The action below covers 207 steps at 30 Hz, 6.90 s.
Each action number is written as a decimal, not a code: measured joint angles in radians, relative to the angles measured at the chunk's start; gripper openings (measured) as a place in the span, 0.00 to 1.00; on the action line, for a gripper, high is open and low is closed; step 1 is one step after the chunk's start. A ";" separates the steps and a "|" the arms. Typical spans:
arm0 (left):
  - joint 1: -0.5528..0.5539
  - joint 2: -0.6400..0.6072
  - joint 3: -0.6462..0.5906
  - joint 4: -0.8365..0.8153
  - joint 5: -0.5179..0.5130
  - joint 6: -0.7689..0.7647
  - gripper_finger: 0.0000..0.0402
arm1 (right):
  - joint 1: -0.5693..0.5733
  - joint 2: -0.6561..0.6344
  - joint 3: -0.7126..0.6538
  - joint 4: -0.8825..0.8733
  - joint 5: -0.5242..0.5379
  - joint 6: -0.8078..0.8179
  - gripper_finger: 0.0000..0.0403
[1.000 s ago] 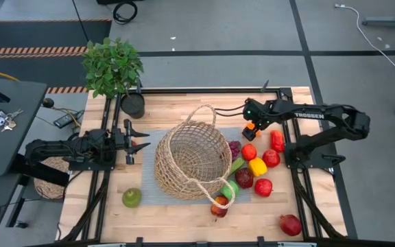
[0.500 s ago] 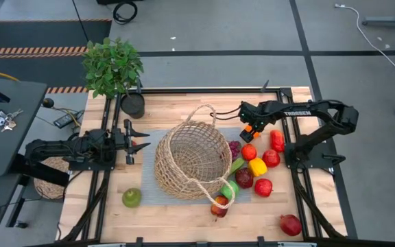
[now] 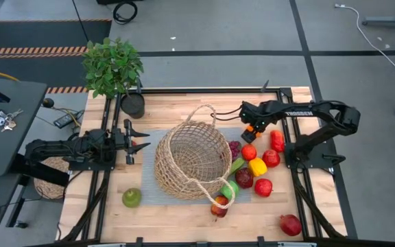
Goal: Build produce basket
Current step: Put the orange into the brown basket
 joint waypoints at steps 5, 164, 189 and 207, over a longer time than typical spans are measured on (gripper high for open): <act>0.000 0.000 0.000 0.000 0.000 0.000 0.40 | 0.000 -0.088 0.037 -0.081 0.017 0.000 0.80; 0.000 0.000 0.000 0.000 0.000 0.000 0.40 | 0.821 0.214 0.701 0.055 0.436 0.315 0.83; 0.000 0.000 0.000 0.000 0.000 0.000 0.40 | 0.788 0.421 0.917 0.081 0.529 -0.599 0.84; 0.000 0.000 0.000 -0.003 0.000 0.000 0.40 | 0.701 0.456 0.813 0.231 0.273 -0.968 0.84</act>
